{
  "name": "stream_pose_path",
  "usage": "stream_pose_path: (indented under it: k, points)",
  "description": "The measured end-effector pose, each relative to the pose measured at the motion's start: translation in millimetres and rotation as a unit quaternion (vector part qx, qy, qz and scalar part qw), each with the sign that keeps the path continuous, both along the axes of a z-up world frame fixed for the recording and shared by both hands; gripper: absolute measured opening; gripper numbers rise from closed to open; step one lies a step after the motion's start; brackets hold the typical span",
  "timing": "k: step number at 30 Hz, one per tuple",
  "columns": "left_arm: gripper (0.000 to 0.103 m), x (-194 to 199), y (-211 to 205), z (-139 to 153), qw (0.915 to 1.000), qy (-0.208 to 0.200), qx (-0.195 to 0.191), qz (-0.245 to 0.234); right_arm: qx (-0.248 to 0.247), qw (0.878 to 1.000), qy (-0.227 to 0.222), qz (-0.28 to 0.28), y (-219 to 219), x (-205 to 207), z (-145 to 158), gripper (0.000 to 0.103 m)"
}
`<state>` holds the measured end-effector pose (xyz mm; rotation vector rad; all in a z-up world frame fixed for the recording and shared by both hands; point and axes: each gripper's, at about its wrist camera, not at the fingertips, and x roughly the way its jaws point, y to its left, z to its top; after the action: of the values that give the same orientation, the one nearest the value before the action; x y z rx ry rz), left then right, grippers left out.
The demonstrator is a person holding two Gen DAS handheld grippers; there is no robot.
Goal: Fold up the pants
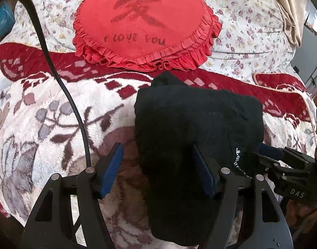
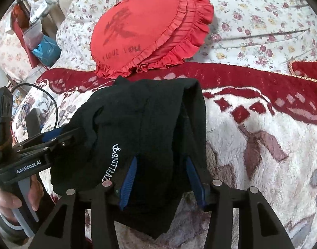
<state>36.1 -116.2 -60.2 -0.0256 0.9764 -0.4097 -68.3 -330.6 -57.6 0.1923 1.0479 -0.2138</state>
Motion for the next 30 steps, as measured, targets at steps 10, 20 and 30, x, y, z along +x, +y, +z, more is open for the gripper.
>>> stream_pose_path:
  k: [10, 20, 30]
  points:
    - [0.069, -6.5, 8.6, 8.1, 0.9999, 0.009, -0.006, 0.0, 0.017, 1.0, -0.012, -0.017, -3.4, -4.5, 16.3, 0.051]
    - [0.068, -13.6, 14.9, 19.1, 0.9999, 0.009, -0.009, 0.003, 0.034, 0.999, -0.018, -0.03, -8.2, -11.1, 20.3, 0.061]
    - [0.069, -12.1, 22.8, 18.6, 0.999, 0.033, -0.028, 0.0, 0.053, 0.998, -0.018, -0.043, -21.4, -12.9, 14.4, 0.064]
